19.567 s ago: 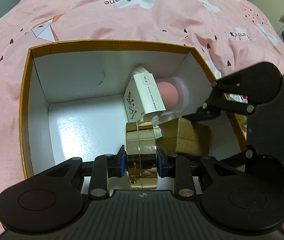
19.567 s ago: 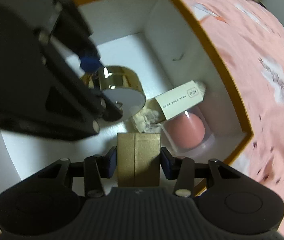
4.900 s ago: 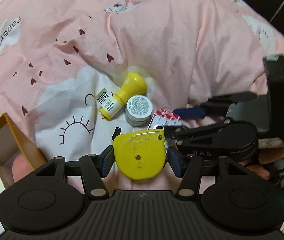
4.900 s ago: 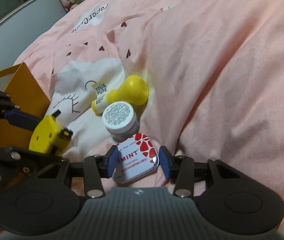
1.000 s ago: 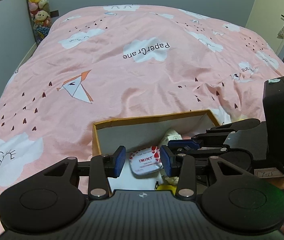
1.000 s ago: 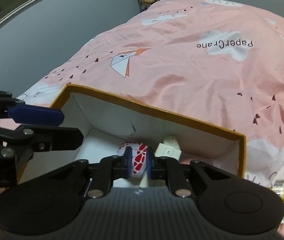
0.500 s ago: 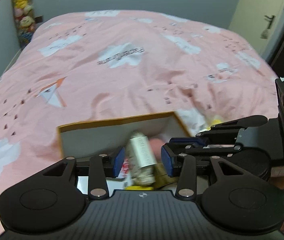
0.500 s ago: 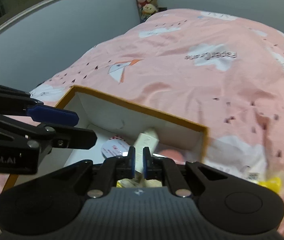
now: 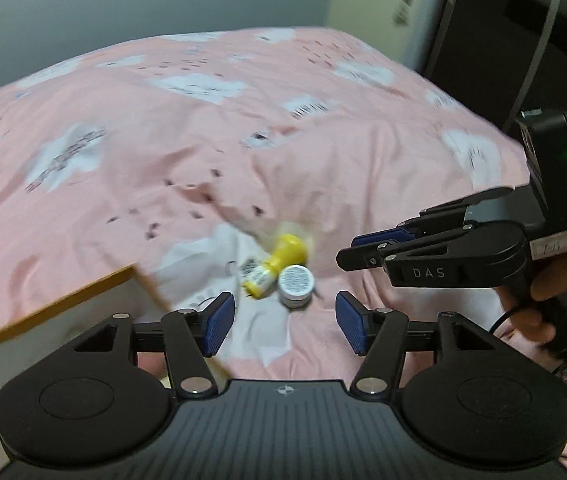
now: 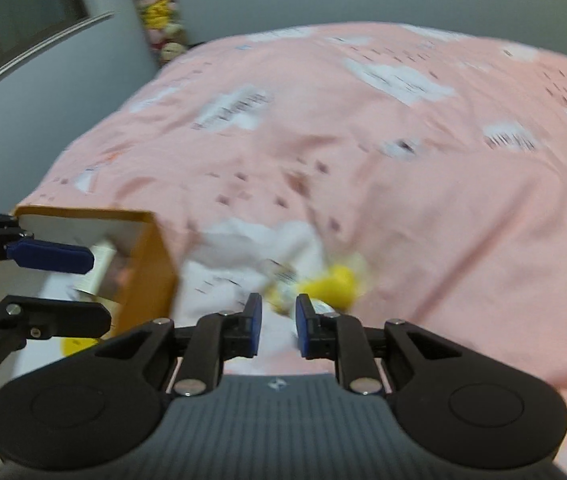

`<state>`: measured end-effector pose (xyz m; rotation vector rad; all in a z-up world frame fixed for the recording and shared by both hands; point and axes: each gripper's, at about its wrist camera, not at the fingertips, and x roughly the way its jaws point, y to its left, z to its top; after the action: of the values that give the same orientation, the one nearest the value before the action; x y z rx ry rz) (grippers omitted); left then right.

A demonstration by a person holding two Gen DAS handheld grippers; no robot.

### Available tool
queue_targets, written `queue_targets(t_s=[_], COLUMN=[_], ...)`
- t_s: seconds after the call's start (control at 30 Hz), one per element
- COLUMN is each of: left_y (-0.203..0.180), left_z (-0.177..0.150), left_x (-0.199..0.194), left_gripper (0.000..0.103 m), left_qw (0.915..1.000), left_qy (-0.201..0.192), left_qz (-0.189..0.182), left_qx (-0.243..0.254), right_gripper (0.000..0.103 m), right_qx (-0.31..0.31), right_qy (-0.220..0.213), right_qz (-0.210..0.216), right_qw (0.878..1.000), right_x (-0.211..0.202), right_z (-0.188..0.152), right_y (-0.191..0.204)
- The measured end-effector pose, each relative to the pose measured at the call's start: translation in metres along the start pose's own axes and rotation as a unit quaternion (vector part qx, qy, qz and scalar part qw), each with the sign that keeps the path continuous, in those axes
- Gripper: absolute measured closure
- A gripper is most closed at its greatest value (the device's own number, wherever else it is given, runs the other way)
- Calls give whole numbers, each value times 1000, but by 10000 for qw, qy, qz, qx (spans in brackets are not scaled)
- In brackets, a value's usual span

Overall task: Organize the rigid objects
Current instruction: 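Move both grippers back to the yellow-capped bottle and white jar, then grasp the yellow-capped bottle with left gripper while right grasps the white jar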

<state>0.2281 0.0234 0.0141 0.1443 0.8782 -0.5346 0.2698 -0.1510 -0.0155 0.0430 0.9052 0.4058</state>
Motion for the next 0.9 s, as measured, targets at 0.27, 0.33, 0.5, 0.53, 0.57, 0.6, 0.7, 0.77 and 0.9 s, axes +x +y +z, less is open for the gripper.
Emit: queue_targets(t_s=[0.27, 0.33, 0.5, 0.53, 0.57, 0.6, 0.7, 0.77, 0.9], left_y=[-10, -5, 6, 7, 8, 9, 9, 7, 1], left_z=[13, 16, 21, 21, 21, 21, 20, 20, 24], left_x=[59, 68, 86, 89, 91, 94, 100, 104, 112], left_gripper=[34, 34, 31, 31, 31, 31, 31, 31, 34], left_qw=[9939, 9930, 9917, 9913, 9909, 9905, 9890, 9872, 9834], left_qy=[568, 639, 779, 806, 826, 841, 866, 874, 846], left_qz=[81, 125, 136, 138, 135, 130, 101, 103, 113], left_qx=[938, 982, 1016, 1032, 1055, 1080, 1197, 1330, 1602], right_gripper=[65, 65, 60, 56, 53, 53, 53, 56, 61], right_qx=[27, -45, -376, -411, -425, -431, -453, -505, -464], right_qy=[160, 222, 301, 319, 339, 367, 379, 356, 406], right_qz=[19, 95, 7, -14, -13, 30, 155, 157, 145], right_qw=[9999, 9997, 9988, 9986, 9985, 9984, 9981, 9980, 9980], right_x=[34, 47, 75, 79, 83, 88, 98, 104, 105], right_z=[-24, -24, -23, -23, -23, -23, -24, -24, -23], right_y=[-20, -19, -17, -18, -19, -20, -22, -21, -25])
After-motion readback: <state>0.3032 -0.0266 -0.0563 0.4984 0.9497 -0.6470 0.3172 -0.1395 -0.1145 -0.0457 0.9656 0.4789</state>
